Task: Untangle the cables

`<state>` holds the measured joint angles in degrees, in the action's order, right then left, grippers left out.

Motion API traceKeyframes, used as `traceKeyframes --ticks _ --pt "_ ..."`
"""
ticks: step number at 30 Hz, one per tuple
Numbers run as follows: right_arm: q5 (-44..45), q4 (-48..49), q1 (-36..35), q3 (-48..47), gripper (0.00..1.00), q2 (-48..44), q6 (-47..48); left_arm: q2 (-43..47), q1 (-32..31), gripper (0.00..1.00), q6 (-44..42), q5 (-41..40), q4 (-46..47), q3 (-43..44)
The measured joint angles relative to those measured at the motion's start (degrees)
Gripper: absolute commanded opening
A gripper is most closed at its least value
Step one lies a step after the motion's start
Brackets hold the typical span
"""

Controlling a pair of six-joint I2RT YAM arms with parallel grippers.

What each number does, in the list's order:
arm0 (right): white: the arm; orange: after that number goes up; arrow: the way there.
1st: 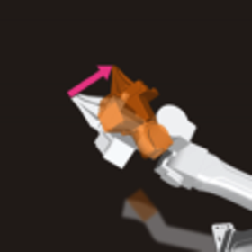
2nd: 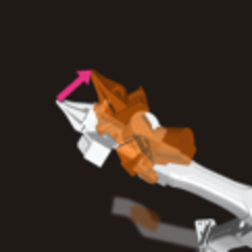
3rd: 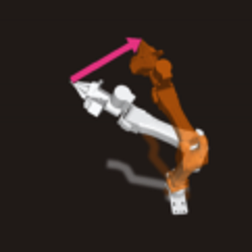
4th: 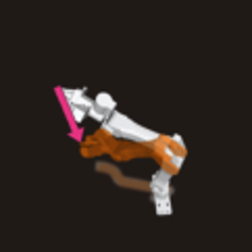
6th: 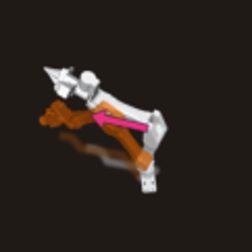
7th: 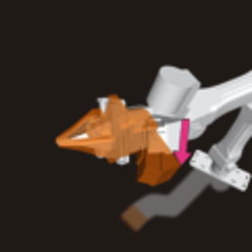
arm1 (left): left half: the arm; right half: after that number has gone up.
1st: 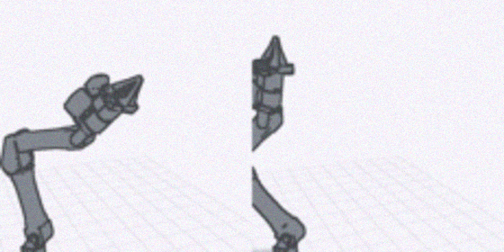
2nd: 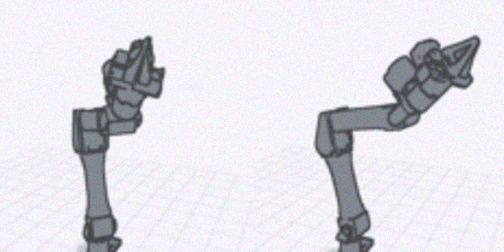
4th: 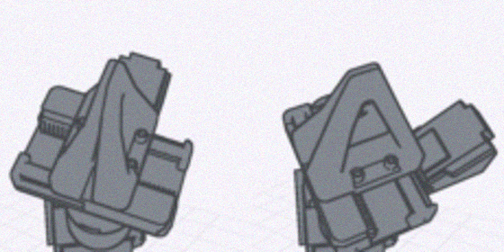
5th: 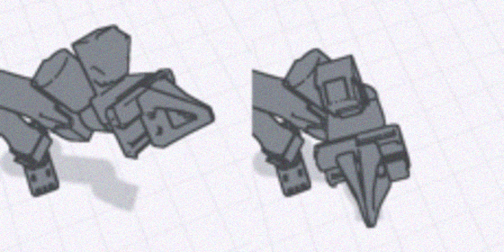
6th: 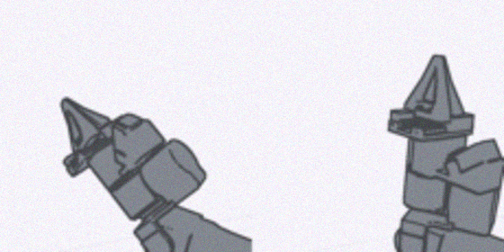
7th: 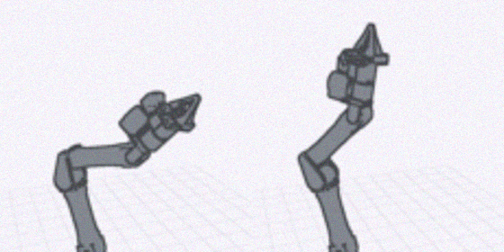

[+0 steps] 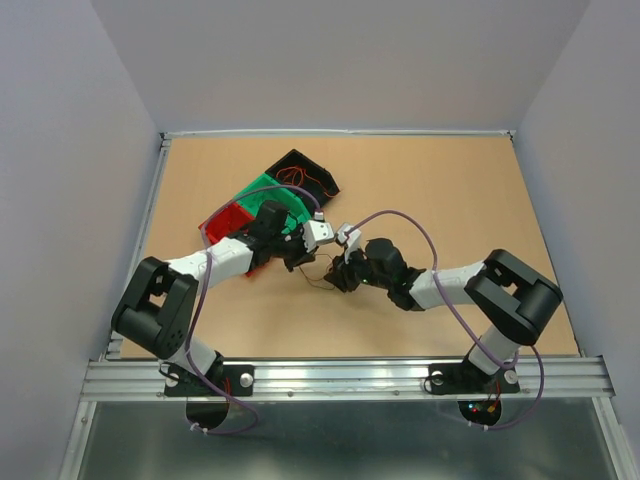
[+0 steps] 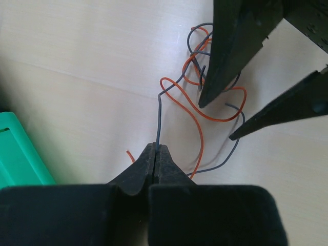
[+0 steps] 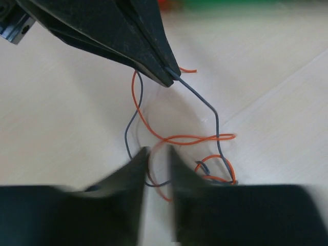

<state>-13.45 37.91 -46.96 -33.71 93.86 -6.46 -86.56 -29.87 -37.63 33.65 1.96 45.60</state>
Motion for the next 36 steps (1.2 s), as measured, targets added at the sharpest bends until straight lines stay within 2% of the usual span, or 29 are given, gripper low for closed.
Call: traceKeyframes --ticks 1,2,8,15,21,25,29,32,36 --pt "0.0 -0.2 0.0 0.0 0.03 0.0 0.3 -0.1 0.2 0.0 0.0 0.3 -0.1 0.2" --pt "0.0 -0.3 0.0 0.0 0.01 0.0 0.3 -0.1 0.4 0.0 0.0 0.6 -0.2 0.3" --pt "-3.2 0.0 0.0 1.5 0.0 -3.6 0.6 -1.3 2.1 0.0 0.1 2.3 -0.8 1.7" --pt "-6.1 3.5 0.0 10.8 0.01 -20.7 -0.9 -2.9 3.7 0.0 0.9 2.3 -1.0 2.3" --pt "2.8 4.0 0.0 18.7 0.0 -38.4 -4.1 -3.2 5.3 0.0 2.1 2.2 -0.7 2.4" --pt "9.4 1.2 0.0 23.4 0.01 -58.1 -5.9 -3.2 5.9 0.0 2.7 2.0 -0.2 2.4" --pt "20.9 -7.5 0.0 24.3 0.01 -79.7 -6.6 -3.2 5.9 0.0 3.0 1.8 0.3 2.4" --pt "28.4 -12.5 0.0 24.2 0.0 -88.4 -6.6 -3.2 5.9 0.0 3.0 1.7 0.7 2.4" --pt "33.0 -16.1 0.0 23.5 0.01 -87.7 -6.4 -3.2 5.9 0.0 3.1 1.4 1.2 2.4"
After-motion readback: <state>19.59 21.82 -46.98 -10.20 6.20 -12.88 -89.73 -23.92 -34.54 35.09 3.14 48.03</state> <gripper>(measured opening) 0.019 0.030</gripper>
